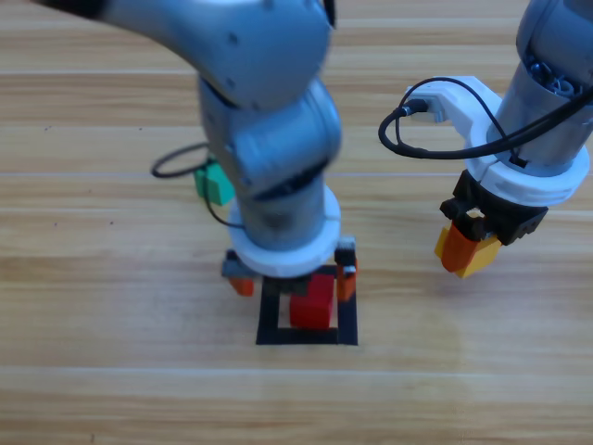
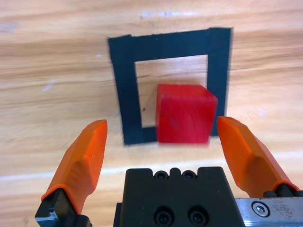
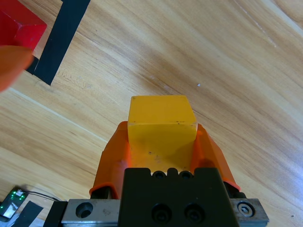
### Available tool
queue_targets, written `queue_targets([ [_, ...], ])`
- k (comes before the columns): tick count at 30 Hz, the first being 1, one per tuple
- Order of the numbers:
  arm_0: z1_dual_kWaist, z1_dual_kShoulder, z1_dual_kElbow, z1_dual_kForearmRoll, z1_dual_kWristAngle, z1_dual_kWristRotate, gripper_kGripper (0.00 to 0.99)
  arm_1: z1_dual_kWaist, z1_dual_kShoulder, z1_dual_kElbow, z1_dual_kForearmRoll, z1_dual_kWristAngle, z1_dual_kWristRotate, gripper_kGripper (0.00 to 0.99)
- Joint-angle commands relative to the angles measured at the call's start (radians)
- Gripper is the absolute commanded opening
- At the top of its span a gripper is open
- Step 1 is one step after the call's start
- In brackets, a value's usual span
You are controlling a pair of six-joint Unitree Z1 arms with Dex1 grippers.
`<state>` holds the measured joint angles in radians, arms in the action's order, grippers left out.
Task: Stack the blocks in the rectangular block: red at the bottom, yellow in the middle, green on top
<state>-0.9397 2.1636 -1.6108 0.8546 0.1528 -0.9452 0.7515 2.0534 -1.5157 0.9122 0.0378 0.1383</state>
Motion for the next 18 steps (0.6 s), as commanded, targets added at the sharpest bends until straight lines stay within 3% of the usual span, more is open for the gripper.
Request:
queue_targets([
  [1,-0.016,-0.266,0.04,0.024,0.039,0.013,0.99,0.031,-0.022,0.012,-0.015,-0.026,0.018,0.189],
  [8,0.065,-0.527,0.107,0.049,0.034,0.1,0.99,0.052,-0.033,0.008,-0.019,-0.026,0.038,0.189],
  [12,0.176,-0.533,0.152,0.026,-0.002,0.283,0.99,0.097,-0.061,0.005,-0.039,-0.067,0.069,0.189],
  [14,0.216,-0.527,0.181,-0.005,-0.01,0.373,0.99,0.124,-0.065,-0.004,-0.038,-0.038,0.116,0.189],
  [18,0.28,-0.558,0.27,-0.091,-0.024,0.546,0.99,0.155,-0.047,-0.07,0.017,-0.07,0.268,0.189],
])
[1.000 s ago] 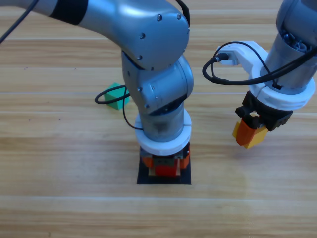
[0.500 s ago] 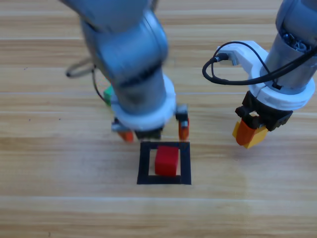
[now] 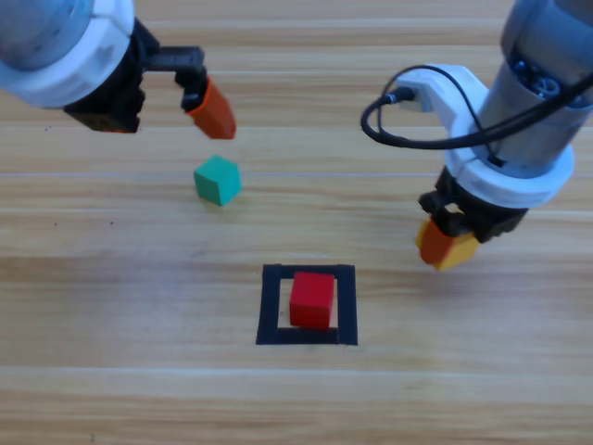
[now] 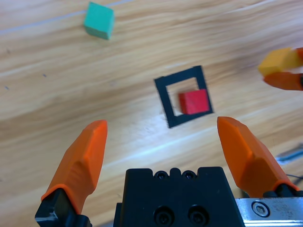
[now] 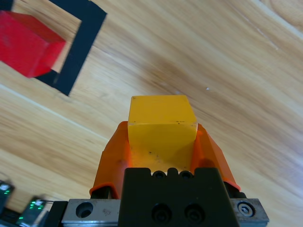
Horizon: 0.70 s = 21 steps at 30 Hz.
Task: Stack the blocks in the rectangular block: red at the bottom, yellow in the middle, green on top
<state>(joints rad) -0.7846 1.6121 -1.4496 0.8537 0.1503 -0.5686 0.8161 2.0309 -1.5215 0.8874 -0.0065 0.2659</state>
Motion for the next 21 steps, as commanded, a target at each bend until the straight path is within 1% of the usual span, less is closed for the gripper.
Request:
queue_targets([
  [1,0.137,-0.014,0.118,-0.102,-0.021,0.208,0.99,0.095,-0.014,-0.083,0.062,-0.024,0.181,0.189],
  [3,0.156,-0.035,0.124,-0.111,-0.017,0.28,0.99,0.117,0.017,-0.129,0.097,-0.023,0.25,0.189],
  [4,0.171,-0.05,0.126,-0.113,-0.017,0.312,0.99,0.14,0.045,-0.181,0.136,-0.036,0.296,0.19],
  [6,0.194,-0.083,0.124,-0.113,-0.02,0.368,0.99,0.184,0.112,-0.31,0.243,-0.081,0.38,0.19],
  [7,0.208,-0.095,0.121,-0.113,-0.025,0.388,0.99,0.201,0.16,-0.394,0.311,-0.092,0.421,0.19],
  [9,0.24,-0.116,0.115,-0.11,-0.044,0.424,0.99,0.221,0.246,-0.546,0.421,-0.09,0.497,0.192],
  [10,0.265,-0.116,0.112,-0.108,-0.066,0.441,0.99,0.229,0.288,-0.618,0.466,-0.084,0.527,0.192],
  [12,0.285,-0.116,0.109,-0.107,-0.08,0.463,0.99,0.239,0.344,-0.718,0.524,-0.069,0.564,0.192],
  [15,0.294,-0.112,0.11,-0.105,-0.089,0.469,0.99,0.241,0.377,-0.756,0.533,-0.039,0.618,0.193],
  [21,0.294,-0.107,0.127,-0.104,-0.094,0.466,0.99,0.241,0.428,-0.77,0.533,-0.035,0.694,0.195],
])
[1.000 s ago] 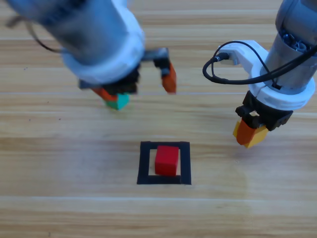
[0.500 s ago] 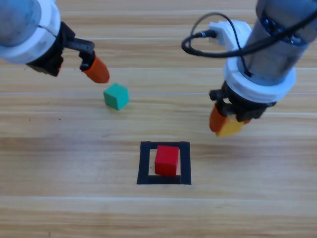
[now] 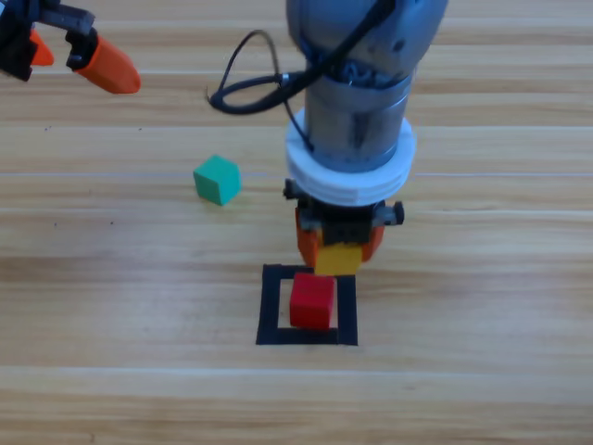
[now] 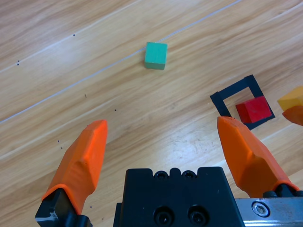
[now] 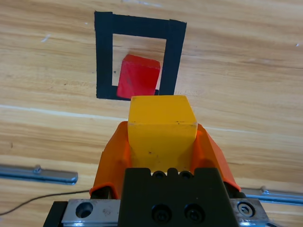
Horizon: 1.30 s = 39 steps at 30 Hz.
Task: Stack the blocks in the rectangular block: red at the bottom, yellow in the middle, green on top
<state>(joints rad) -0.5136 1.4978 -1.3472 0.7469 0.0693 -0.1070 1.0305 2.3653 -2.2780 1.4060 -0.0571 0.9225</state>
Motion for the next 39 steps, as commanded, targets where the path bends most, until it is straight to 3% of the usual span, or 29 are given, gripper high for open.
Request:
queue_targets([
  [1,0.023,0.01,0.028,0.003,-0.013,0.003,0.99,0.026,0.101,-0.018,0.014,0.019,0.042,0.195],
  [14,0.026,0.024,0.065,-0.011,-0.011,-0.02,0.99,0.003,0.192,-0.115,0.014,0.085,0.134,0.195],
  [39,0.026,0.041,0.108,-0.052,-0.011,-0.071,0.99,-0.04,0.224,-0.129,0.025,0.066,0.164,0.195],
])
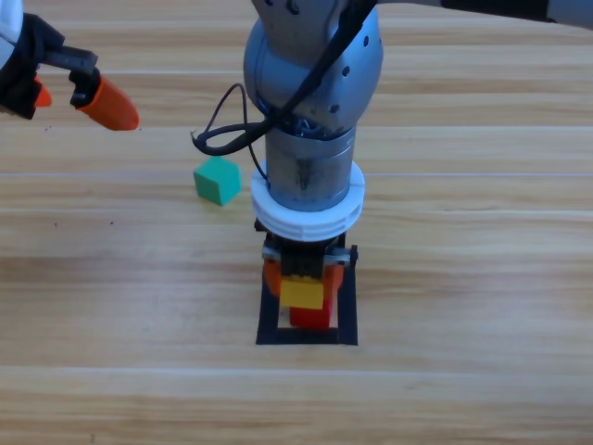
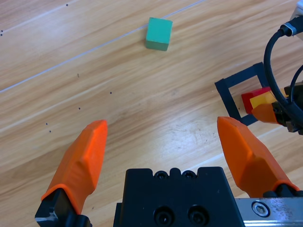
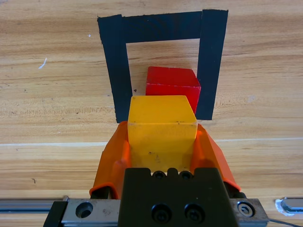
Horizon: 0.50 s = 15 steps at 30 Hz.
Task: Stack the blocks in the rectangular block: red at the bottom, yellow in the middle, green on top
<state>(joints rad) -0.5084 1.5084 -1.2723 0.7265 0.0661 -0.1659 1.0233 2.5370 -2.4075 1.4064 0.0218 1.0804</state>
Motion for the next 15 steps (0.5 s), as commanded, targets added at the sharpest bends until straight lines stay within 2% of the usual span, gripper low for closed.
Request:
queue_targets([
  [1,0.021,0.032,0.034,-0.033,-0.008,-0.012,0.99,-0.032,0.052,0.001,0.025,-0.014,0.006,0.195],
  [15,0.021,0.052,0.062,-0.078,-0.008,-0.015,0.99,-0.043,0.049,-0.001,0.034,-0.037,0.006,0.195],
])
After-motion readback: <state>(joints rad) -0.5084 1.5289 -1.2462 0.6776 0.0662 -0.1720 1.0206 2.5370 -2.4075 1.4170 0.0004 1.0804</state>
